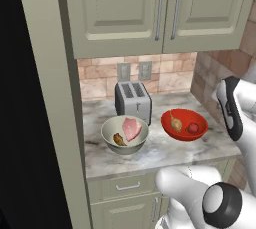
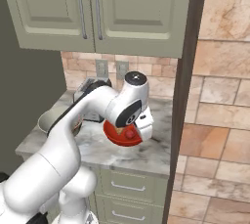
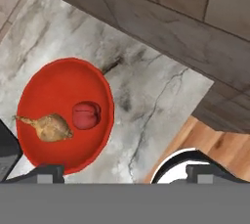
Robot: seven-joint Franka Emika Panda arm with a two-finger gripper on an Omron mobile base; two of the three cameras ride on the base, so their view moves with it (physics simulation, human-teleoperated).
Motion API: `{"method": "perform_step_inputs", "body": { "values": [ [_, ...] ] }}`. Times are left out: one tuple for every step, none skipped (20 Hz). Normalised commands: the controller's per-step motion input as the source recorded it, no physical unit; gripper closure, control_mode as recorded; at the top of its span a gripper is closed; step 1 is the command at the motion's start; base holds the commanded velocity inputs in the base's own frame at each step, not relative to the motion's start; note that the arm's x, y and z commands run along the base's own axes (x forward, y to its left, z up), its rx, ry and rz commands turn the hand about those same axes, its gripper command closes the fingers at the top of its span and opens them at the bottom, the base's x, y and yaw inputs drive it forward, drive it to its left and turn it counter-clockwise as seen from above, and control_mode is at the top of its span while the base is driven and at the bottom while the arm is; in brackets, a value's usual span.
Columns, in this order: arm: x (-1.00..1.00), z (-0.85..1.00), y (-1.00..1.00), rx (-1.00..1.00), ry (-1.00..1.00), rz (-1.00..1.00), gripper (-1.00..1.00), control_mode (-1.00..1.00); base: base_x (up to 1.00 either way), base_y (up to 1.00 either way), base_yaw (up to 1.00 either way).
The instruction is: Place the bowl with the onion and bell pepper on the second highest shelf of the fridge. Place the bowl with the steak and chicken drumstick on the top shelf of the fridge.
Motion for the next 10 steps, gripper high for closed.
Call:
{"method": "perform_step_inputs", "body": {
  "values": [
    [0.14, -0.22, -0.35, 0.00, 0.00, -0.07, -1.00, -1.00, 0.00, 0.00, 0.00],
    [0.22, -0.31, -0.25, 0.00, 0.01, -0.07, -1.00, -1.00, 0.00, 0.00, 0.00],
    [0.23, -0.40, -0.19, 0.00, 0.03, -0.06, -1.00, -1.00, 0.00, 0.00, 0.00],
    [0.20, -0.46, -0.11, 0.00, 0.01, -0.05, -1.00, -1.00, 0.00, 0.00, 0.00],
    [0.25, -0.46, -0.04, 0.00, 0.00, -0.04, -1.00, -1.00, 0.00, 0.00, 0.00],
    [0.34, -0.46, 0.00, 0.03, 0.00, -0.02, -1.00, -1.00, 0.00, 0.00, 0.00],
    [0.34, -0.47, 0.00, 0.06, 0.00, -0.02, -1.00, -1.00, 0.00, 0.00, 0.00],
    [0.33, -0.46, 0.11, 0.07, 0.00, -0.01, -1.00, -1.00, 0.00, 0.00, 0.00],
    [0.30, -0.45, 0.16, 0.09, 0.00, 0.00, -1.00, -1.00, 0.00, 0.00, 0.00],
    [0.27, -0.46, 0.17, 0.12, -0.02, 0.00, -1.00, -1.00, 0.00, 0.00, 0.00]
  ]
}}
